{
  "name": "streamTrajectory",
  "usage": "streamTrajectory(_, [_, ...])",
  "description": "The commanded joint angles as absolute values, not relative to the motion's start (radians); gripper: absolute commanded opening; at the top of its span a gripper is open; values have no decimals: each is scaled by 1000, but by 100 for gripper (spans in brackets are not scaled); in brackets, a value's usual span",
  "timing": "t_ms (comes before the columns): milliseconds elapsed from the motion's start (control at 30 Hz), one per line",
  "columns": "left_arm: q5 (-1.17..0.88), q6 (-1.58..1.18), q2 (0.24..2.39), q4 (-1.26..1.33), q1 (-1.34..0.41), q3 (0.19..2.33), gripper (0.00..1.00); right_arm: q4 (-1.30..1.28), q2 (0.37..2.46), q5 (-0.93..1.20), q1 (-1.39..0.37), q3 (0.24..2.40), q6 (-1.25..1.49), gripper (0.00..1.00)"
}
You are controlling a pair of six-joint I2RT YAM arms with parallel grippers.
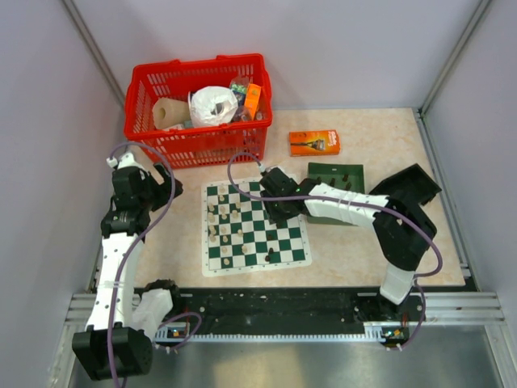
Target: Set up the chess pieces on the board
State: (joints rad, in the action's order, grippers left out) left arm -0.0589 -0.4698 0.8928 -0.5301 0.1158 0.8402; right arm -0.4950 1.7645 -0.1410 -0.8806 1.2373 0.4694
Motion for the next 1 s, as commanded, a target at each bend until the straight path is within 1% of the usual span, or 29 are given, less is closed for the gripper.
streamTrajectory(0, [-67, -468, 879, -491, 117, 835, 99, -486, 1790, -155, -890, 1241, 499, 40])
streamTrajectory(200, [-49, -457, 873, -508, 117, 839, 99, -494, 1819, -192, -890, 1236, 506, 40])
streamTrajectory(367, [-40, -456, 873, -511, 117, 841, 99, -492, 1836, -182, -890, 1238, 505, 39])
streamTrajectory(467, [-41, -457, 873, -509, 117, 838, 99, -494, 1842, -186, -890, 1238, 503, 38])
streamTrajectory(567, [-41, -457, 873, -508, 117, 836, 99, -494, 1844, -175, -890, 1239, 502, 34])
streamTrajectory(967, [-48, -460, 868, -505, 117, 828, 99, -497, 1862, -179, -888, 1235, 492, 29])
